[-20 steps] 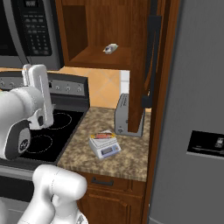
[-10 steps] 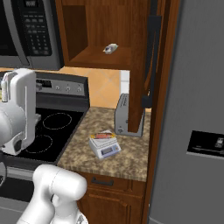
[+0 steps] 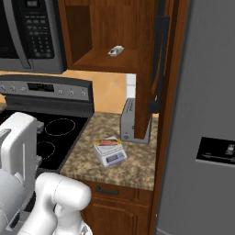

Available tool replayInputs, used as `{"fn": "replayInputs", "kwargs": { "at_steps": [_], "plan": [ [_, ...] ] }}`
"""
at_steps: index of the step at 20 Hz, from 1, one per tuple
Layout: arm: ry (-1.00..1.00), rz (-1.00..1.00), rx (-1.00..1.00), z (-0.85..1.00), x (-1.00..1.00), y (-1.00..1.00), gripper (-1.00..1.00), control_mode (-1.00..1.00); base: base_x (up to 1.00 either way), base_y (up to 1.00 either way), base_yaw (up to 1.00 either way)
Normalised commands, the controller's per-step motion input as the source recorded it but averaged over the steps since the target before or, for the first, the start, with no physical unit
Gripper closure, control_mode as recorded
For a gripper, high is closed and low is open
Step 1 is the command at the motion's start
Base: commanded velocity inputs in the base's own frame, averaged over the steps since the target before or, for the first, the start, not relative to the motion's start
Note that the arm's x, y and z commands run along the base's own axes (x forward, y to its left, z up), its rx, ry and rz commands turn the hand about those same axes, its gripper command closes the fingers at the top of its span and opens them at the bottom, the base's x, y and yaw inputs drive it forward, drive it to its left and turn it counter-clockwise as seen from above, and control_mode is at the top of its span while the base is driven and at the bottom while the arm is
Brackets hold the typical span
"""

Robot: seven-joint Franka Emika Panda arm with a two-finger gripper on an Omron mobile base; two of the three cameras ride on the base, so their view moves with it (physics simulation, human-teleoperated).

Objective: Pick the bar and place it on the digital scale for weighing, and close the cabinet.

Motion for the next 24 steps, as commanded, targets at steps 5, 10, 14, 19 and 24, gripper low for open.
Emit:
{"fn": "replayInputs", "kwargs": {
  "at_steps": [5, 10, 14, 19, 24],
  "plan": [
    [-0.14, 0.00, 0.08, -0.02, 0.00, -0.46, -1.00, -1.00, 0.00, 0.00, 0.00],
    [0.02, -0.08, 0.00, -0.32, 0.31, -0.40, -1.00, -1.00, 0.00, 0.00, 0.00],
    [0.09, -0.15, 0.00, -0.52, 0.49, -0.49, -1.00, -1.00, 0.00, 0.00, 0.00],
    [0.00, -0.06, 0.02, -0.05, 0.16, -0.61, -1.00, -1.00, 0.00, 0.00, 0.00],
    [0.00, -0.03, 0.03, -0.16, 0.43, -0.36, -1.00, -1.00, 0.00, 0.00, 0.00]
  ]
}}
